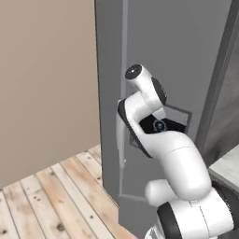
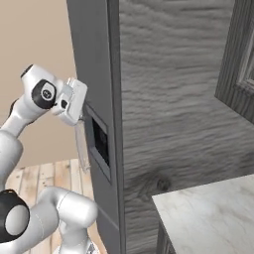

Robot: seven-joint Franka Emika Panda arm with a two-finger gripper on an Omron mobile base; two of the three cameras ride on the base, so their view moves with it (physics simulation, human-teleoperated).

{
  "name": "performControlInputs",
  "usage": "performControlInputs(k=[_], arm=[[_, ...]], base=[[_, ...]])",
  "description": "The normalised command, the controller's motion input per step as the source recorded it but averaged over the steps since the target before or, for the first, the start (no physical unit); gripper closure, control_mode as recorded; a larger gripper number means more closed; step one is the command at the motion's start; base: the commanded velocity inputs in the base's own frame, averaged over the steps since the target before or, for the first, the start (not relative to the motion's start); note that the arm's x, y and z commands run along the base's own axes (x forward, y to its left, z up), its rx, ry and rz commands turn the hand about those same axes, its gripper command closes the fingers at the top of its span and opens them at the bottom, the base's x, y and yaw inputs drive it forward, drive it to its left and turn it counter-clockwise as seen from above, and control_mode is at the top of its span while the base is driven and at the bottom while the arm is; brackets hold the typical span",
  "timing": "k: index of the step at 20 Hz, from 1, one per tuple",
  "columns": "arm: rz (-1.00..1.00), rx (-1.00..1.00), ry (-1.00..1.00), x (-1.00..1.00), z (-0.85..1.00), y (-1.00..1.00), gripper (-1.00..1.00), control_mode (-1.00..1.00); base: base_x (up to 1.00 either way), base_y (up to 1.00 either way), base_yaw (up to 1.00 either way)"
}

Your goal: Take the cucumber and orange from the highest rack and move them to the second highest rack where the tangerine and sweet potato are located, to maximize freezer space. Close the freezer door after rearranging.

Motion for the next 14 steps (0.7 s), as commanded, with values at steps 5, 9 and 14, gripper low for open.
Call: performControlInputs(k=[5,9,14], arm=[[-0.24,0.0,-0.02,0.11,-0.2,-0.66,-1.0,-1.0],[-0.25,0.0,-0.01,0.09,-0.21,-0.66,-1.0,-1.0],[-0.25,0.0,0.0,0.05,-0.21,-0.64,-1.0,-1.0]], base=[[0.0,0.0,0.0],[0.0,0.0,0.0],[0.0,0.0,0.0]])
